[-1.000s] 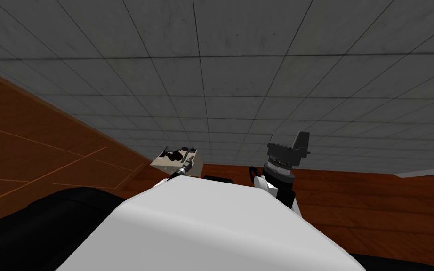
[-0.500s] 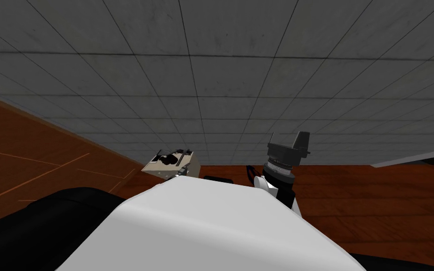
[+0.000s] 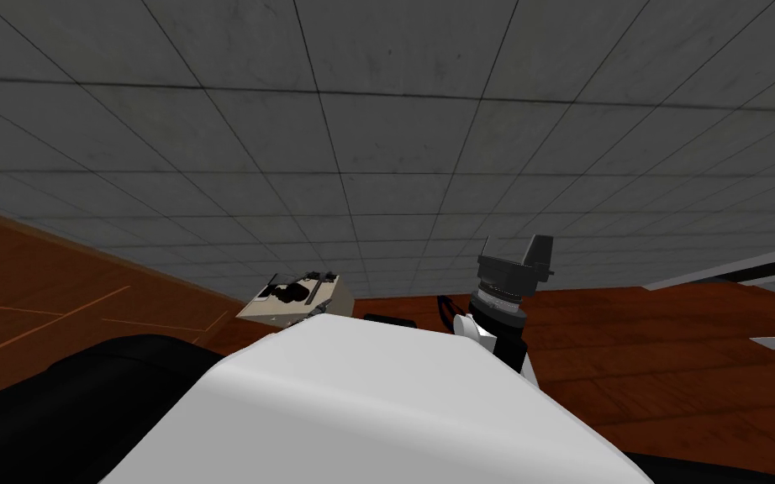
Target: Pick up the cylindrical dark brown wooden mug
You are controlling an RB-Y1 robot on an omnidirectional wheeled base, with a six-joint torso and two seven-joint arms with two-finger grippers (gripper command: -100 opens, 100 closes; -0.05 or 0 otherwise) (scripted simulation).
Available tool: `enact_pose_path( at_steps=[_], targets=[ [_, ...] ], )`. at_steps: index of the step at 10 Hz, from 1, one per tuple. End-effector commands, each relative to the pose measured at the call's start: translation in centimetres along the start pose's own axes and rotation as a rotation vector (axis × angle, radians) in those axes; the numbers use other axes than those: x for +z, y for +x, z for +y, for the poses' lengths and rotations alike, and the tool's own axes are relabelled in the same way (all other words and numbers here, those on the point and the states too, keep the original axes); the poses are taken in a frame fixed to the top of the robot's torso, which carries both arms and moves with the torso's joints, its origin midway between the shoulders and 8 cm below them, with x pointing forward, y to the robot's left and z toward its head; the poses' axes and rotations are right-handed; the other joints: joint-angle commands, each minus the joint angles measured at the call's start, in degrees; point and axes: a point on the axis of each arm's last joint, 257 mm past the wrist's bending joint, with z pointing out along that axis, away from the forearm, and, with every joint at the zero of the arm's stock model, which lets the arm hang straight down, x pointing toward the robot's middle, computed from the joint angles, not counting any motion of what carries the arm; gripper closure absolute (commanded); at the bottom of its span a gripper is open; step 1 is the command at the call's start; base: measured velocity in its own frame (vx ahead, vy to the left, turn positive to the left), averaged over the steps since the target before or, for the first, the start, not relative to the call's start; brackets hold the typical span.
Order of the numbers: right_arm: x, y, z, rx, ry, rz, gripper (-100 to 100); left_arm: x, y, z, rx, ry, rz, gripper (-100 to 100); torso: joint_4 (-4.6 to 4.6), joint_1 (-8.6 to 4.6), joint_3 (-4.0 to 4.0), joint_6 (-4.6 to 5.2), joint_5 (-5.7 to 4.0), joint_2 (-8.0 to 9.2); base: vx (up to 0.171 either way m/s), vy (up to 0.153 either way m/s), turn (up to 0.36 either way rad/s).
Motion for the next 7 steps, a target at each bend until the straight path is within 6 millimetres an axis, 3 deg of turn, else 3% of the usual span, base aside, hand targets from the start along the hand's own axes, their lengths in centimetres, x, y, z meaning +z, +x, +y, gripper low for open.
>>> enact_pose_path(
  at_steps=[1,4,6,7],
  targets=[
    [0.0,0.0,0.0,0.000,0.000,0.000,0,-0.6,-1.3,2.2,0.012,-0.043,-0.017,-100,0.00,0.00,0.00,0.00,0.00,0.00,0.051,-0.020,-0.047],
    [0.0,0.0,0.0,0.000,0.000,0.000,0,-1.8,-4.1,5.8,0.056,-0.136,-0.047,-100,0.00,0.05,0.02,-0.02,0.01,0.05,0.058,-0.018,-0.063],
    [0.0,0.0,0.0,0.000,0.000,0.000,0,-2.1,-4.6,6.6,0.058,-0.153,-0.057,-100,0.01,0.06,0.03,-0.02,0.02,0.07,0.037,-0.006,-0.017],
    [0.0,0.0,0.0,0.000,0.000,0.000,0,-3.0,-6.2,8.4,0.080,-0.202,-0.077,-100,0.02,0.09,0.07,-0.02,0.02,0.13,0.051,0.004,-0.073]
  ],
)
